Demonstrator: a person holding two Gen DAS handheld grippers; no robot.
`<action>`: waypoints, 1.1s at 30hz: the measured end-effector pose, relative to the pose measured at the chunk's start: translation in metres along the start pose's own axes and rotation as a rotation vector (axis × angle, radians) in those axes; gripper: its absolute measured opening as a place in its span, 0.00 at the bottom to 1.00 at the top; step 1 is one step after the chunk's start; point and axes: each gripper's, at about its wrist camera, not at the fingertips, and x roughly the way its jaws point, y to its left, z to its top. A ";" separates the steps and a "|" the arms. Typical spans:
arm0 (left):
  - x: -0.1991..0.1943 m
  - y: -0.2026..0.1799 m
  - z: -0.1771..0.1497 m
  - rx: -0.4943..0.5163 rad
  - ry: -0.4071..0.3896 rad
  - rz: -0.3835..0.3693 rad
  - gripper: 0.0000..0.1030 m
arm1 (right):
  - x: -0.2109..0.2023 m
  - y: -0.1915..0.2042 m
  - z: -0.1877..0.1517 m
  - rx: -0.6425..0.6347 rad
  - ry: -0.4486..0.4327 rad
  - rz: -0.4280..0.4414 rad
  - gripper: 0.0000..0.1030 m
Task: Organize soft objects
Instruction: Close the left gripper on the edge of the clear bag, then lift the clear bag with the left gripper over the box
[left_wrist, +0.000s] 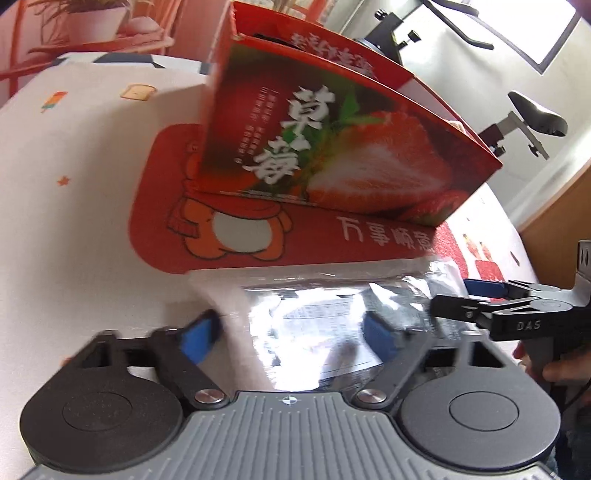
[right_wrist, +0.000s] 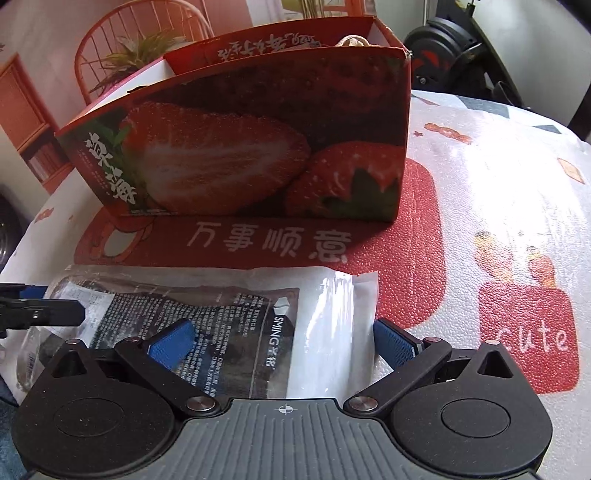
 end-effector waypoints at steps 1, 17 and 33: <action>-0.002 0.002 0.000 -0.003 -0.002 0.001 0.58 | 0.000 -0.001 0.000 0.006 0.000 0.004 1.00; -0.021 -0.002 0.011 0.040 -0.101 -0.067 0.47 | -0.033 -0.003 0.022 -0.021 -0.062 0.114 0.63; -0.052 -0.007 0.023 0.056 -0.235 -0.078 0.47 | -0.075 0.041 0.038 -0.473 -0.157 -0.006 0.31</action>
